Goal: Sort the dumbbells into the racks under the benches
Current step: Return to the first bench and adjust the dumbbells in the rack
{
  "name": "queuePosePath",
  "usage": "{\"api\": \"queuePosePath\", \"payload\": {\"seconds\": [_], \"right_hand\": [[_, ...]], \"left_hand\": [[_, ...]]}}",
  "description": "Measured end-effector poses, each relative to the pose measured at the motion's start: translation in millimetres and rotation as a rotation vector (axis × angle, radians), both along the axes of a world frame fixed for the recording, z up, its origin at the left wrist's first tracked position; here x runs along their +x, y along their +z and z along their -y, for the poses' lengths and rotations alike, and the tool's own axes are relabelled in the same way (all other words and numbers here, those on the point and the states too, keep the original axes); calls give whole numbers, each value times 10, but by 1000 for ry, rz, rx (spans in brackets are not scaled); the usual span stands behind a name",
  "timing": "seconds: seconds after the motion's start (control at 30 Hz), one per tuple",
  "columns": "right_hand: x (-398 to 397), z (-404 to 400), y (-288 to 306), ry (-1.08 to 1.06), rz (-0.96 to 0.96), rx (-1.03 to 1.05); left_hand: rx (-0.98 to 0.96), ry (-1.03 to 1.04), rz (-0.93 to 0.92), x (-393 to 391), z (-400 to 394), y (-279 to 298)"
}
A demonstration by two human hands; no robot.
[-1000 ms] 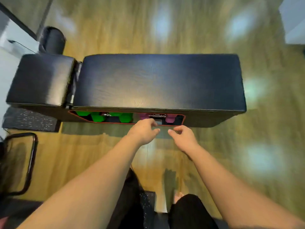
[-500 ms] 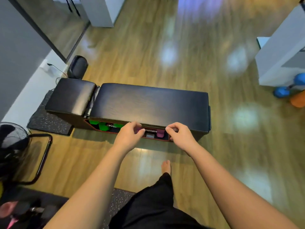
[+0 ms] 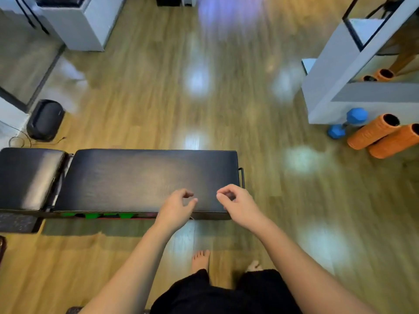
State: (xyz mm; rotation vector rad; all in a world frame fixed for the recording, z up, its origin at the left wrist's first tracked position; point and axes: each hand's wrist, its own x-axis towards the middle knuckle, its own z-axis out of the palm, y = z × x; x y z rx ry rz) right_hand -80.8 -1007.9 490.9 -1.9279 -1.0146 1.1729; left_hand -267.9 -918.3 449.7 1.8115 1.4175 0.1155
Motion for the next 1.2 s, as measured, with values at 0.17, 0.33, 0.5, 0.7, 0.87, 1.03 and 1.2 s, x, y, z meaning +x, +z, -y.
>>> {"api": "queuePosePath", "payload": {"seconds": [0.17, 0.33, 0.5, 0.7, 0.87, 1.03, 1.2], "right_hand": [[919, -202, -131, -7, -53, 29], [2058, -563, -156, 116, -4, 40], [2894, -1007, 67, 364, 38, 42], [3161, -1698, 179, 677, 34, 93], [3121, -2320, 125, 896, 36, 71], [3330, -3166, 176, 1129, 56, 2], [3521, -4247, 319, 1228, 101, -22]], "left_hand": [[66, 4, 54, 1061, -370, -63], [70, 149, 37, 2079, -522, -190], [63, 369, 12, 2829, -448, -42], [51, 583, -122, 3079, -452, 118], [-35, 841, -109, 3063, -829, 24], [-112, 1024, -20, 3317, -1492, -225], [-206, 1115, -15, 3451, -2253, -252]]}}
